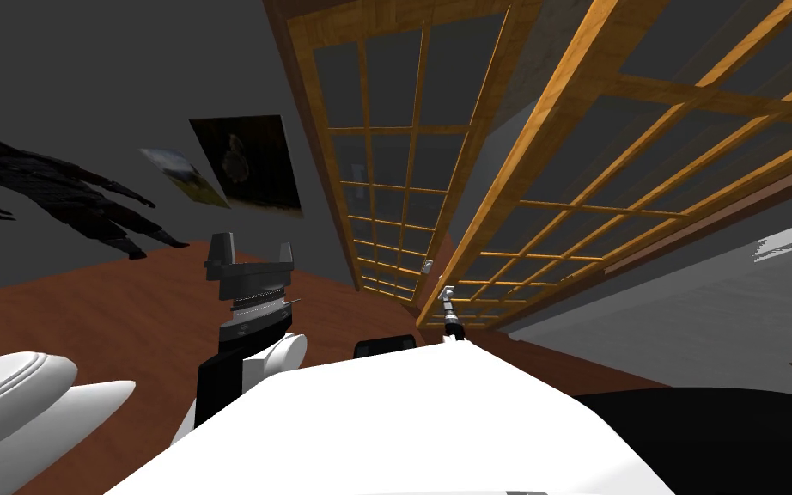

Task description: Pull the door open

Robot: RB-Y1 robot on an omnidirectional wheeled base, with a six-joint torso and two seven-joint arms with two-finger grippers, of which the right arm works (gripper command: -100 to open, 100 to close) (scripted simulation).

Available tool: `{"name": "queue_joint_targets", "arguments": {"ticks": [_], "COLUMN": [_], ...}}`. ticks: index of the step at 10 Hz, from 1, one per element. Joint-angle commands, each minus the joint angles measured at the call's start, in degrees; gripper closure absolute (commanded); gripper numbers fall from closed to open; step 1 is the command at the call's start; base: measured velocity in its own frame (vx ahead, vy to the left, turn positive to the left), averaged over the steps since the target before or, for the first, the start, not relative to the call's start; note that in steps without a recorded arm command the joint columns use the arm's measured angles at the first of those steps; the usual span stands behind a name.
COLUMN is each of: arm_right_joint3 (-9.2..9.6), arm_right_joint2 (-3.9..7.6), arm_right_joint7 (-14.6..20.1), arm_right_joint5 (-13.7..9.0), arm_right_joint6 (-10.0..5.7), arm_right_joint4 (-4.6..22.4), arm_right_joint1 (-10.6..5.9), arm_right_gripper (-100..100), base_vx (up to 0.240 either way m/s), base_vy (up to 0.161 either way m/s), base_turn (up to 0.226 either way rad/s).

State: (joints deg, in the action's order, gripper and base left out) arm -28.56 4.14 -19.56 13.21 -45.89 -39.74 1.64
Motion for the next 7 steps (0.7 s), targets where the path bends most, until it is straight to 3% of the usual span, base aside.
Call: {"name": "queue_joint_targets", "arguments": {"ticks": [1, 7], "arm_right_joint3": [-0.44, 0.86], "arm_right_joint2": [0.91, 1.60], "arm_right_joint7": [2.4, 10.8], "arm_right_joint5": [-1.0, -3.8], "arm_right_joint6": [0.04, -0.22], "arm_right_joint4": [0.9, 1.2], "arm_right_joint1": [-0.02, -0.22], "arm_right_gripper": [100, 100], "base_vx": [-0.044, -0.052], "base_vy": [-0.029, -0.024], "base_turn": [0.067, 0.081]}}
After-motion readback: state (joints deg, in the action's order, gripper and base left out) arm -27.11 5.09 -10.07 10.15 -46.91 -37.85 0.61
